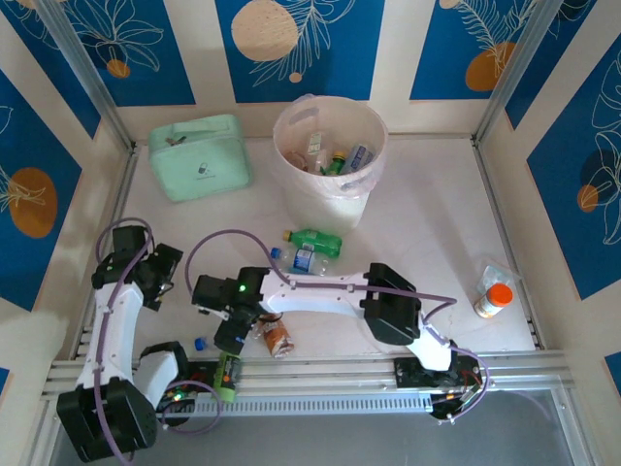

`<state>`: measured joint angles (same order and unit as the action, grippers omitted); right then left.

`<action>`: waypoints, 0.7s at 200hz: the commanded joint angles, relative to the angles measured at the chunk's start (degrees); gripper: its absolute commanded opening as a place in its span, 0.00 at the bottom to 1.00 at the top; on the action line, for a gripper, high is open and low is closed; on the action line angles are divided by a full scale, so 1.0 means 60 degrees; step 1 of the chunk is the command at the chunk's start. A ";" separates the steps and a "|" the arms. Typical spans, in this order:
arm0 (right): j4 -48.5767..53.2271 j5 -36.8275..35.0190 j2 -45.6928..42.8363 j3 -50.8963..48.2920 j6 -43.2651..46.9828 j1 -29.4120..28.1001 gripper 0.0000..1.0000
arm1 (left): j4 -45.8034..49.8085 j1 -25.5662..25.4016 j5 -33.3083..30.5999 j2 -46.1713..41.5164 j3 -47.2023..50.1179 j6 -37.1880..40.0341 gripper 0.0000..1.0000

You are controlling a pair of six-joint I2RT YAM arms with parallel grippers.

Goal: Put the plastic bottles in the bin

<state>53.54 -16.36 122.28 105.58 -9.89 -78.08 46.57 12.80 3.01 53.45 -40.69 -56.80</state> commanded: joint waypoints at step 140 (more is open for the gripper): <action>-0.0370 0.1193 0.0982 0.0542 -0.0195 0.1297 0.90 | -0.1109 0.0138 0.1364 -0.0555 0.0566 0.0171 0.98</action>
<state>52.47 -14.31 128.55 107.15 -9.98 -69.45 41.56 13.02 8.97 50.98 -38.39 -56.01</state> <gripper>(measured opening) 0.896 0.984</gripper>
